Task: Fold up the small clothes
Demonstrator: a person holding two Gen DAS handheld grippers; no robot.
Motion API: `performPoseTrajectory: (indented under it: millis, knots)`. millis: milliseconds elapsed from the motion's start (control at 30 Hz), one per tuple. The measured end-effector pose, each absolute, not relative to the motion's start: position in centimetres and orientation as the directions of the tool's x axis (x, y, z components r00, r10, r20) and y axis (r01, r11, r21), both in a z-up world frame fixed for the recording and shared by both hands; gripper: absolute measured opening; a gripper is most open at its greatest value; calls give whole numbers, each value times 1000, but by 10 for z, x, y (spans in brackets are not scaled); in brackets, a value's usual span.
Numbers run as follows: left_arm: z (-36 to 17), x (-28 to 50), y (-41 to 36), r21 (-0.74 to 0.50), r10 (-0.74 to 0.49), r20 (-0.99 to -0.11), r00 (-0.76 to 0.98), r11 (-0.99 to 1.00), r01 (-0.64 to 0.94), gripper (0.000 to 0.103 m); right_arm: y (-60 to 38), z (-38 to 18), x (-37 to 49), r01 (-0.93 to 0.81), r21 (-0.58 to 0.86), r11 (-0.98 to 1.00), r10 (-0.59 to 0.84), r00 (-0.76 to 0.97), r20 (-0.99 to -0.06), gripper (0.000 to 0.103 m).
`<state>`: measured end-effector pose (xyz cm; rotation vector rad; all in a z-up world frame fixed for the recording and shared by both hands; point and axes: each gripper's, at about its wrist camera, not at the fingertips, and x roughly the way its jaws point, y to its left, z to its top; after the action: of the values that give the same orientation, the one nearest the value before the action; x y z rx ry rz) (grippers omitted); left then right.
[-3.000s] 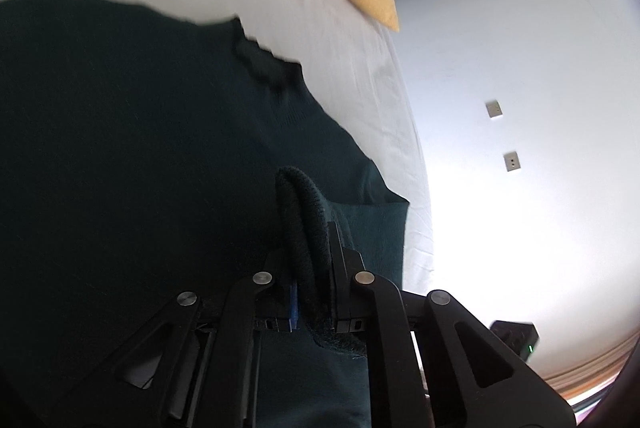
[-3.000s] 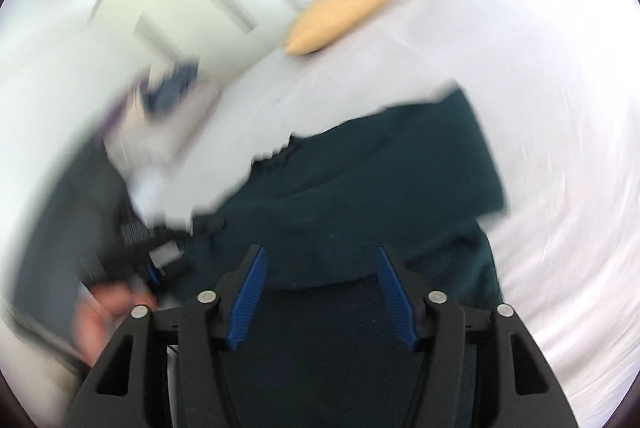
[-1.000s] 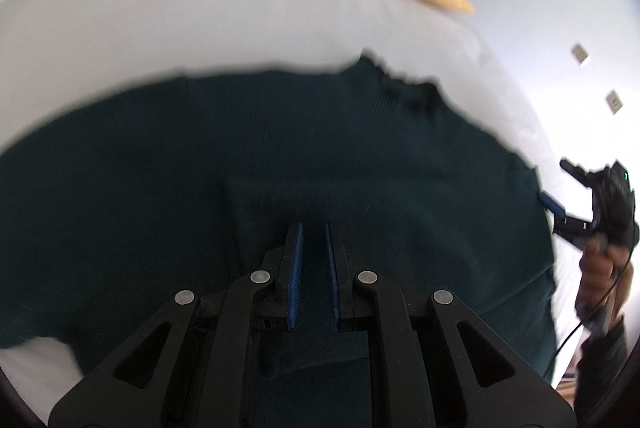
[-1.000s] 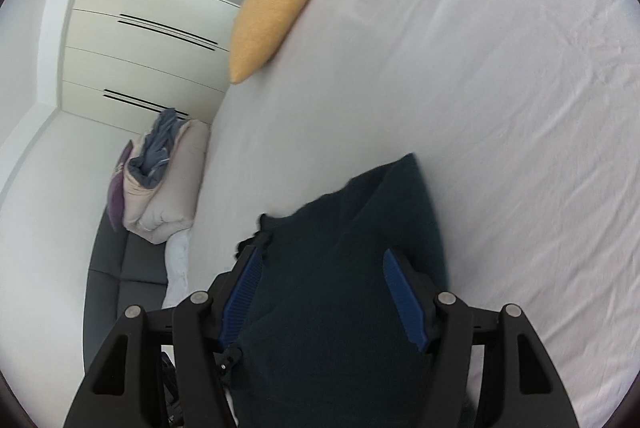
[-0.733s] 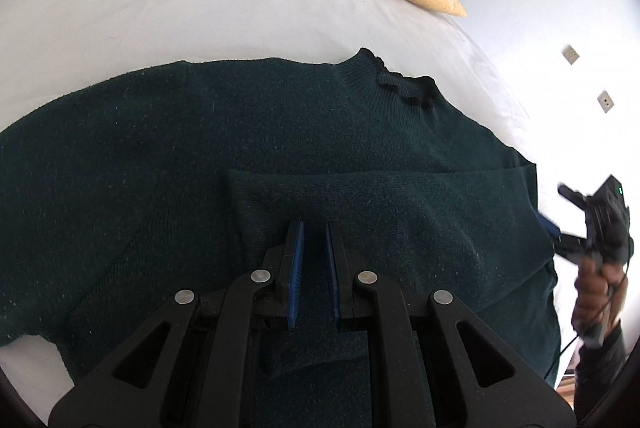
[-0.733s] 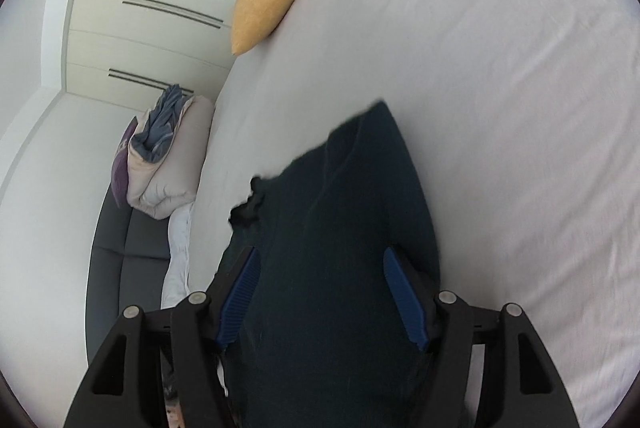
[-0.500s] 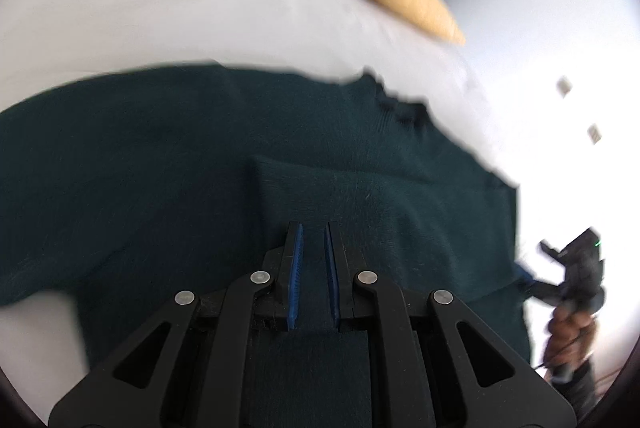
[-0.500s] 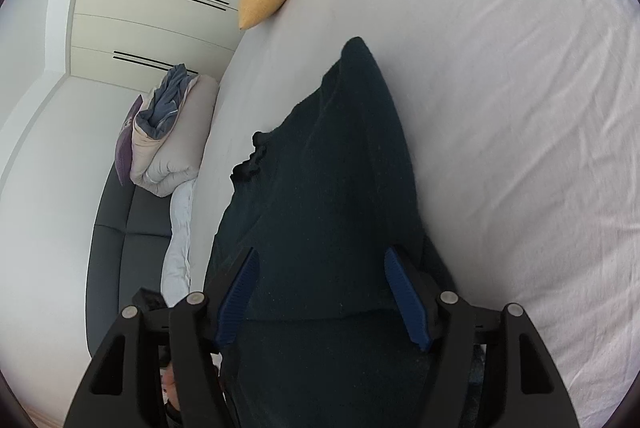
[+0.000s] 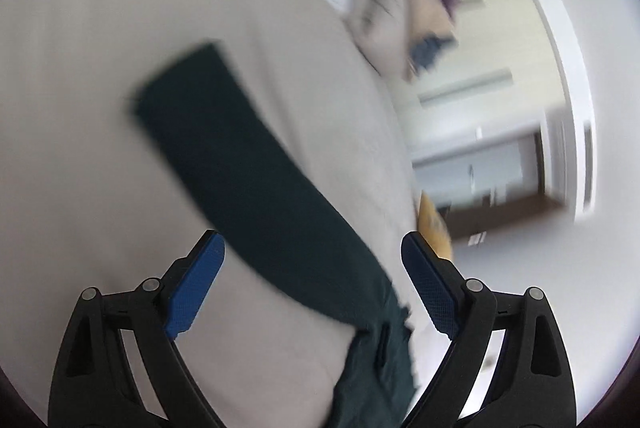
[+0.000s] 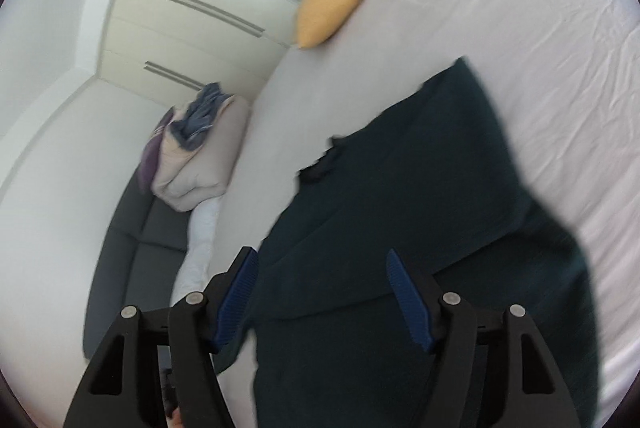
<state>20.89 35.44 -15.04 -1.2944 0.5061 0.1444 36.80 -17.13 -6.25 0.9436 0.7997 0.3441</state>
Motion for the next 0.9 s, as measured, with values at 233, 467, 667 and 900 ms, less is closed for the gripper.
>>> performPoseTrajectory:
  millis: [233,467,667,900]
  knots:
    - [-181,196,413,-917,-147,-399,905,60,-395,82,-103,-57,358,23,828,560,654,601,-459,71]
    - [-208,216,424,-913,-88,-402,912,-40,-406,55,-83,-53,347,-6,827,562,676,579,-455,71]
    - [-218,222,431,-889,-70,-457,887,-9,-459,10,-86,-59,350,0,822,569,663,591,-459,70]
    - [-125,278,355,-829,-106,-449,887,420,-369,8,-96,-67,351,6,820,572,661,588,-466,67]
